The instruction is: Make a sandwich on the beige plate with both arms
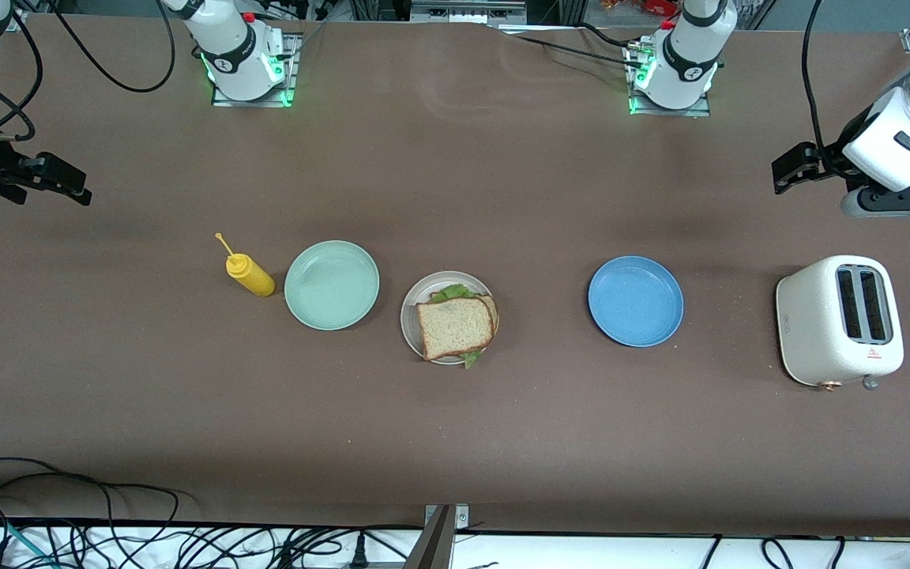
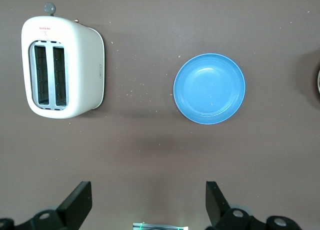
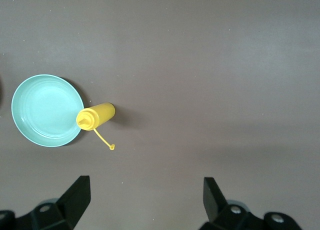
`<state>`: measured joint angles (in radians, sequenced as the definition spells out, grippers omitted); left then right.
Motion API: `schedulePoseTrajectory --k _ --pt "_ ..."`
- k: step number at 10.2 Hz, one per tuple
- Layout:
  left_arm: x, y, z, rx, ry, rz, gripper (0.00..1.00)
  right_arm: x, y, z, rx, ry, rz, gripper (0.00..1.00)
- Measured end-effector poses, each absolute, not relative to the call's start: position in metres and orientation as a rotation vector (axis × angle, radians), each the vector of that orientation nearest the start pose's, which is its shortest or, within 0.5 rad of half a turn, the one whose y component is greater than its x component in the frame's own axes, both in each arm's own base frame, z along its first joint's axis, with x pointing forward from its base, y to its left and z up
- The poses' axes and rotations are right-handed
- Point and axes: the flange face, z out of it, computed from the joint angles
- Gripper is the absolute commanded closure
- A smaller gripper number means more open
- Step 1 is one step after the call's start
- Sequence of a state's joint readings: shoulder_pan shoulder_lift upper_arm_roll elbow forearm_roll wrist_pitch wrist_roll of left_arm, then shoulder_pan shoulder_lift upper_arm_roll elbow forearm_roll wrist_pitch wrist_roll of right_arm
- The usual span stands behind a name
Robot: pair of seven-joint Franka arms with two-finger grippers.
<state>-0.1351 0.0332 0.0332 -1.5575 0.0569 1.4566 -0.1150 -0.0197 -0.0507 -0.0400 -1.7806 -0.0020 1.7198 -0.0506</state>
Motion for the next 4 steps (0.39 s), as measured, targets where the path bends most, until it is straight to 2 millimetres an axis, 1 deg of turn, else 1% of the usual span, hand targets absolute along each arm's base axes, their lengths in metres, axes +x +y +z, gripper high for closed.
schedulePoseTrajectory --k 4 --pt "0.5511 -0.0501 0.6024 -3.064 -0.024 0.185 0.00 0.5447 -0.0326 0.5658 -3.141 0.011 0.015 0.00"
